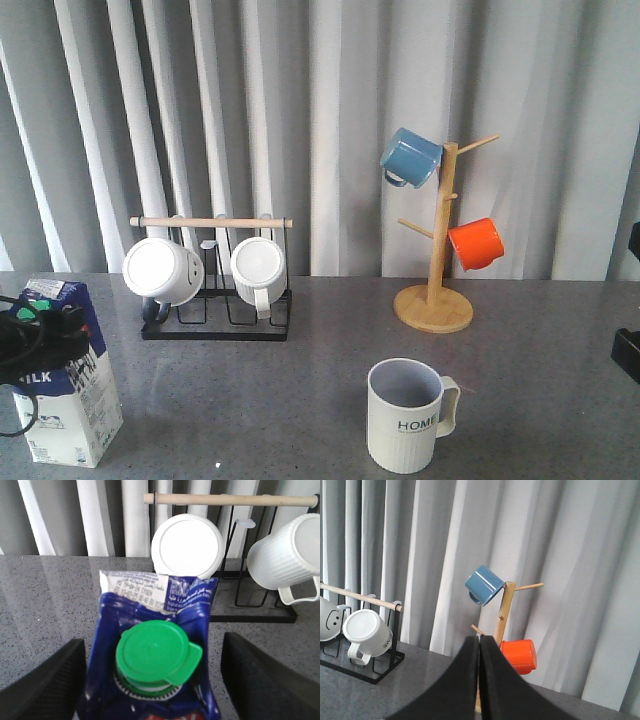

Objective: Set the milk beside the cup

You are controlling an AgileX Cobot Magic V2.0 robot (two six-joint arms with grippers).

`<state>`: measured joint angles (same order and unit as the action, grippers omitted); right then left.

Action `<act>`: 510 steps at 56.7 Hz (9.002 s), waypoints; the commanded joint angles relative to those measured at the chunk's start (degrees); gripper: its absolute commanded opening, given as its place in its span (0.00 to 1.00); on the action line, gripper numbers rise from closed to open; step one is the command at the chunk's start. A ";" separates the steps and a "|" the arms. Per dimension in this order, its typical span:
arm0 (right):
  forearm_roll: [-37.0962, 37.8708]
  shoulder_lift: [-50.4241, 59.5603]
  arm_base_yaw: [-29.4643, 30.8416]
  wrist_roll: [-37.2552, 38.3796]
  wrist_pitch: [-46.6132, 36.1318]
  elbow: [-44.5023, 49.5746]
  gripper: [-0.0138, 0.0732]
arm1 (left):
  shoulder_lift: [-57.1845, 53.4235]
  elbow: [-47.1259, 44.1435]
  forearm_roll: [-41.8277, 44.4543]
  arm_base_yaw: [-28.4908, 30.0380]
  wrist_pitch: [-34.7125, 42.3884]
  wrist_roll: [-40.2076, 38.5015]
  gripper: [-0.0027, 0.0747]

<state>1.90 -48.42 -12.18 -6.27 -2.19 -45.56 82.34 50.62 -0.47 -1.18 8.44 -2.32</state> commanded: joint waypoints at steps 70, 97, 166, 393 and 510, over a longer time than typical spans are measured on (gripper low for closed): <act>0.07 0.44 0.48 -0.67 -4.15 -1.71 0.15 | -18.76 1.78 -0.43 -0.36 1.20 -5.79 0.20; 0.07 0.44 0.48 -0.67 -4.15 -1.71 0.15 | -18.69 1.78 -26.75 -2.48 -6.26 20.28 0.20; 0.07 0.44 0.48 -0.67 -4.15 -1.71 0.15 | 14.59 29.60 -93.37 -45.95 29.69 81.90 0.20; 0.07 0.24 0.48 -0.67 -4.13 -1.71 0.15 | -0.42 25.30 -29.08 -44.34 18.57 32.53 0.03; 0.07 0.24 0.48 -0.67 -4.08 -1.71 0.15 | -83.70 -50.95 11.21 -6.29 -8.44 -9.69 0.03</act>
<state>1.90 -48.42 -12.18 -6.48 -2.02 -45.56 -0.70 -1.35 12.72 -6.99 -3.63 -13.77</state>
